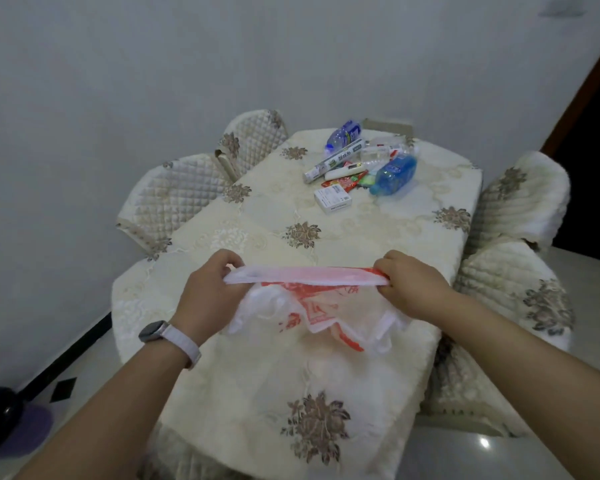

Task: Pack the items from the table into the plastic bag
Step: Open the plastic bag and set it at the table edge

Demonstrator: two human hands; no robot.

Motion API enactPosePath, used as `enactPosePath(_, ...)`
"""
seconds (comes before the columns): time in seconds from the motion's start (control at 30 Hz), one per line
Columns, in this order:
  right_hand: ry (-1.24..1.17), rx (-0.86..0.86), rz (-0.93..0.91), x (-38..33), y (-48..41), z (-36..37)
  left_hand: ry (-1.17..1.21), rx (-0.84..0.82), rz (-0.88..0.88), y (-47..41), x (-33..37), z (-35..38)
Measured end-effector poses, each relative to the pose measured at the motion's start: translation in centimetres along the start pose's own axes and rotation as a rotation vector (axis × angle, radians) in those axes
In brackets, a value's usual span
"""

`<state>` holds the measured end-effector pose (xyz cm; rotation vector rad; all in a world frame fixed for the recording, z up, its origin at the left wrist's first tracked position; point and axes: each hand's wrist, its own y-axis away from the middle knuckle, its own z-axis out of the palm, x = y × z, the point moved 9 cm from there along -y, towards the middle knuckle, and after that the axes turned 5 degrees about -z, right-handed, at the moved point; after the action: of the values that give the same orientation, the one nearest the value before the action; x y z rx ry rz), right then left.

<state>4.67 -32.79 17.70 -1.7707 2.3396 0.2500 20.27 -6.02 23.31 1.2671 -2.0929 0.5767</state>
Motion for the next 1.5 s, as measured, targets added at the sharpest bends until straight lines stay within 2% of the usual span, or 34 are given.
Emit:
enactPosePath(0.1,0.001,0.040,0.144,2.2,0.7,-0.4,-0.344,-0.159,0.021,-0.5,-2.0,0.6)
enactPosePath(0.2,-0.029,0.063,0.238,3.1,1.3,-0.1,-0.694,-0.209,0.080,-1.3,-3.6,1.6)
enactPosePath(0.3,-0.138,0.094,0.262,3.0,1.5,0.9,-0.830,-0.196,0.149,-1.9,-4.6,2.6)
enactPosePath(0.4,-0.330,0.065,0.247,2.0,1.5,2.2,-0.884,-0.198,0.301,-0.8,-3.4,5.4)
enactPosePath(0.47,-0.394,0.040,0.241,1.3,1.4,2.9,-0.864,-0.251,0.350,0.2,-2.4,8.5)
enactPosePath(0.53,-0.448,0.044,0.250,1.1,1.5,3.1,-0.821,-0.310,0.328,0.1,-2.4,11.4)
enactPosePath(0.63,-0.493,0.023,0.261,1.2,1.7,3.1,-0.586,-0.311,0.269,-1.1,-2.6,13.2)
enactPosePath(0.73,-0.306,-0.108,0.220,1.6,2.2,3.1,-0.273,-0.242,0.081,-2.2,-2.9,11.9)
enactPosePath(0.83,-0.027,-0.237,0.185,1.7,2.0,3.7,-0.241,-0.184,0.109,-2.9,-1.7,11.0)
enactPosePath(0.93,-0.152,-0.156,0.176,1.7,1.5,3.4,-0.162,-0.164,0.181,-3.1,-0.6,9.5)
enactPosePath(1.0,-0.339,-0.064,0.183,1.7,1.2,2.7,-0.245,-0.267,0.224,-3.1,-0.4,8.9)
enactPosePath(1.07,-0.540,-0.040,0.247,1.9,1.3,2.3,-0.509,-0.381,0.263,-3.3,-1.2,8.9)
enactPosePath(1.13,-0.745,-0.031,0.285,1.6,1.3,2.3,-0.730,-0.387,0.292,-3.9,-2.1,8.7)
enactPosePath(1.2,-0.820,-0.009,0.289,1.4,1.1,2.2,-0.684,-0.363,0.253,-4.6,-3.2,8.2)
enactPosePath(1.3,-0.734,0.005,0.261,1.3,0.8,2.5,-0.371,-0.384,0.119,-5.0,-4.9,7.6)
enactPosePath(1.43,-0.347,-0.260,0.139,0.5,0.9,5.1,-0.234,-0.353,0.114,-4.6,-4.7,7.8)
enactPosePath(1.5,-0.253,-0.338,0.154,1.2,1.1,6.5,-0.212,-0.429,0.103,-4.2,-4.8,8.4)
